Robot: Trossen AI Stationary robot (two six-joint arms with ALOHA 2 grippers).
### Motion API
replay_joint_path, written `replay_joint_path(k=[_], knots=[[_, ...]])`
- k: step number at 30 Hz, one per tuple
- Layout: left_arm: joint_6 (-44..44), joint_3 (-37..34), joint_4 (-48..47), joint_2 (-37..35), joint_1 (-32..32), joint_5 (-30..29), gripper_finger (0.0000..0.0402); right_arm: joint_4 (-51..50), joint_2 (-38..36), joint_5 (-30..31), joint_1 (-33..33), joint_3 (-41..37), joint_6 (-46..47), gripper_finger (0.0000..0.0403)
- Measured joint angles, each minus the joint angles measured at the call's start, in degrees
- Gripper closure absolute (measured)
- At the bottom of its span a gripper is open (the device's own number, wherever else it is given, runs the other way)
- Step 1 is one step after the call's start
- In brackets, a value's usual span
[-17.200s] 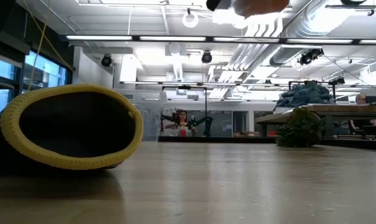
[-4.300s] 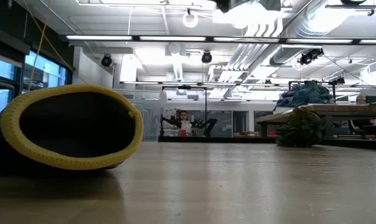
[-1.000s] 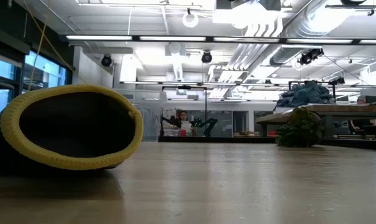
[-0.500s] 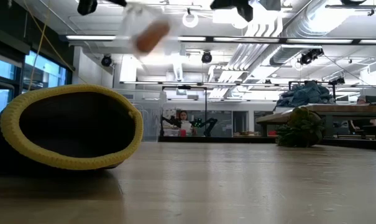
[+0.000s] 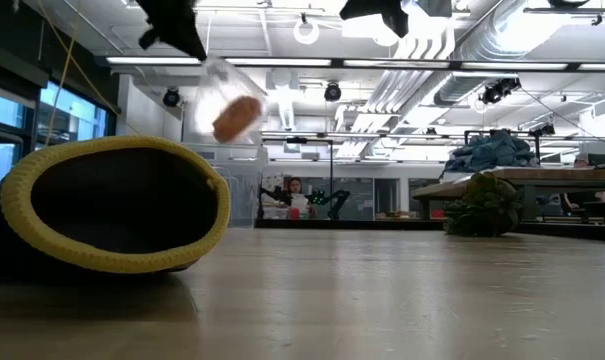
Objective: Roll bandage
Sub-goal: Put the transparent zip bag into the transparent bin
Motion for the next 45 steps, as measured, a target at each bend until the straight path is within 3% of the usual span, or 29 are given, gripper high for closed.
replay_joint_path(k=[3, 8, 17, 22, 29, 32, 38, 45], knots=[[7.0, 0.0, -1.1, 3.7, 2.7, 2.4, 0.0401, 0.0, 0.0, 0.0, 0.0, 0.0, 0.0, 0.0403], [17.2, 0.0, -3.8, 10.1, 6.7, -3.1, 0.0401, 0.0, 0.0, 0.0, 0.2, 0.0, 0.0, 0.0403], [21.9, 0.0, -10.9, 17.2, 9.7, -7.4, 0.0398, 0.1, 0.0, 0.0, 2.0, 0.0, 0.0, 0.0403], [23.3, 0.0, -10.3, 18.7, 9.7, -3.9, 0.0353, 0.9, 0.0, 1.1, 2.1, 0.0, 0.0, 0.0403], [18.2, 4.1, -9.2, 18.5, 11.1, -5.2, 0.0259, 1.7, 0.0, 1.0, 2.1, 0.0, 1.0, 0.0403], [15.6, 5.7, -1.7, 18.4, 14.8, -3.0, 0.0234, 4.6, 0.5, 1.1, 1.1, 0.0, 4.4, 0.0403], [1.0, 5.5, 5.7, 24.7, 25.5, 3.8, 0.0227, 11.7, 4.0, -4.5, -0.9, 0.0, 9.5, 0.0403], [-6.3, 5.6, 11.5, 33.6, 29.7, 6.6, 0.0229, 15.7, 7.4, -6.3, 1.3, 0.0, 15.8, 0.0403]])
